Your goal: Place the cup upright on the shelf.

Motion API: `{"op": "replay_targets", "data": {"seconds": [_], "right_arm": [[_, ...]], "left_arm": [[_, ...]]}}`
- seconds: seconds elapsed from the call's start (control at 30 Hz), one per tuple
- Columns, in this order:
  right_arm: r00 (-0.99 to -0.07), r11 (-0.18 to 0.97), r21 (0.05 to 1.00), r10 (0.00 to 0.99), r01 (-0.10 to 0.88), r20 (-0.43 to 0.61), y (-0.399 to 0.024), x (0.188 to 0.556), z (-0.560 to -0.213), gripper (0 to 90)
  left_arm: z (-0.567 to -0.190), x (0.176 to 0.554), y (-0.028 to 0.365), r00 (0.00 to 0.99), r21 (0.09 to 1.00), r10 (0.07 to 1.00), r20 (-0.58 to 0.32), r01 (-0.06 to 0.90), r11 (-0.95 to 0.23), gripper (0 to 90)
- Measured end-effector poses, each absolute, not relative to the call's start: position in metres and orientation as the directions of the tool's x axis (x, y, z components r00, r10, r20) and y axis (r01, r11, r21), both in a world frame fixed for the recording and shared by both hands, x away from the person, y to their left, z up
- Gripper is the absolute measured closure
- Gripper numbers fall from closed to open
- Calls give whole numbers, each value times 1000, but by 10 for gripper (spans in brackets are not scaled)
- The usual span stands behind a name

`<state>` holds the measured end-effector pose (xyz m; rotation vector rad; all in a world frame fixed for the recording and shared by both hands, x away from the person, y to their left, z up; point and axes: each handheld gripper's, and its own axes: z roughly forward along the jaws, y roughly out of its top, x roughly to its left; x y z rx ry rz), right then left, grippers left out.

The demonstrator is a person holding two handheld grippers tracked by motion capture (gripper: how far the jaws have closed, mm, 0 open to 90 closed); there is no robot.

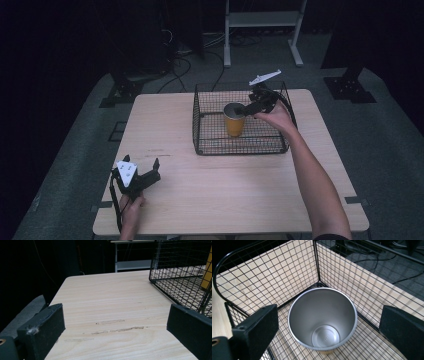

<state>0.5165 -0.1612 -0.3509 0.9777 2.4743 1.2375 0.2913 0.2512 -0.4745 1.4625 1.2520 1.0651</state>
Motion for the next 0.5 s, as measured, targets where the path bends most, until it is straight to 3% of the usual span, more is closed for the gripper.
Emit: {"op": "replay_targets", "data": {"seconds": [0.5], "right_arm": [[-732,373,802,672,467,114,-191,489,-323,20]], "left_arm": [[-474,290,251,118,974,992,53,211,-78,8]]}}
